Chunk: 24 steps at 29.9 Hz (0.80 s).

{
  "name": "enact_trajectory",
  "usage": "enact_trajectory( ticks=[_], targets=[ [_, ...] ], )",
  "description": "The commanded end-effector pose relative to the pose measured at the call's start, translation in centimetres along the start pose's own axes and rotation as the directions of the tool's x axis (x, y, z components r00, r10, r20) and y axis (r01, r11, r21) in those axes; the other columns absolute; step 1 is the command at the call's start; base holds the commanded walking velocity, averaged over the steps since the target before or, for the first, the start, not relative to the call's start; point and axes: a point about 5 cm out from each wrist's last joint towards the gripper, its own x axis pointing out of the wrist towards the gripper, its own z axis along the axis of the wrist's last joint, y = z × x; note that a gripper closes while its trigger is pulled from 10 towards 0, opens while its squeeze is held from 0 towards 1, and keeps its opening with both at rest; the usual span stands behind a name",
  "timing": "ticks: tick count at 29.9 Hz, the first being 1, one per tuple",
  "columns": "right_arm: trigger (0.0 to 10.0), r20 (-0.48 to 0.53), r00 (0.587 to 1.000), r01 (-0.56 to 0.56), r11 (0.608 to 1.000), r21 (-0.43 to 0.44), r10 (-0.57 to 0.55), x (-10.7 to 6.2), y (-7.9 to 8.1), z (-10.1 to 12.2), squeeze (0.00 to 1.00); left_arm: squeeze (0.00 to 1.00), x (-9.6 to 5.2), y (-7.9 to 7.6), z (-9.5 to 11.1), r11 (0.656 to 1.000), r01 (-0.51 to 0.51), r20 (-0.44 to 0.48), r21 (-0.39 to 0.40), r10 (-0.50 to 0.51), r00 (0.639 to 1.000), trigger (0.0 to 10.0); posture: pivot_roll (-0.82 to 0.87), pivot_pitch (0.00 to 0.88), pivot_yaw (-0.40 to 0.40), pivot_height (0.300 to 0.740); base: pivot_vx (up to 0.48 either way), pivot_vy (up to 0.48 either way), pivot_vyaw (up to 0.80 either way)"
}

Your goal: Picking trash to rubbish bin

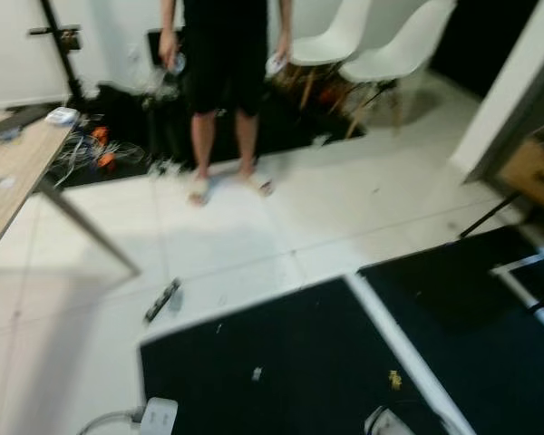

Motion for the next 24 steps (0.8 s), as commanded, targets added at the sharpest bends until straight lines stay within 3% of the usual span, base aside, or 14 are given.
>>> enact_trajectory(
  ticks=[1, 24],
  targets=[
    [10.0, -0.004, 1.000, 0.005, 1.000, 0.002, -0.005, -0.03, -0.29, -0.07, 0.00, 0.00, -0.12, -0.37, -0.92, 1.000, 0.015, -0.040, 0.004, -0.014, 0.999, 10.0, -0.04, 0.033, 0.007, 0.740, 0.000, 0.000, -0.77],
    [10.0, 0.005, 1.000, 0.004, 1.000, 0.006, -0.004, -0.04, -0.33, 0.12, 0.00, 0.00, -0.07, -0.32, -0.66, 0.998, 0.011, -0.029, -0.061, -0.013, 0.999, 10.0, -0.04, 0.035, 0.003, 0.740, 0.000, 0.000, -0.77]
  ],
)
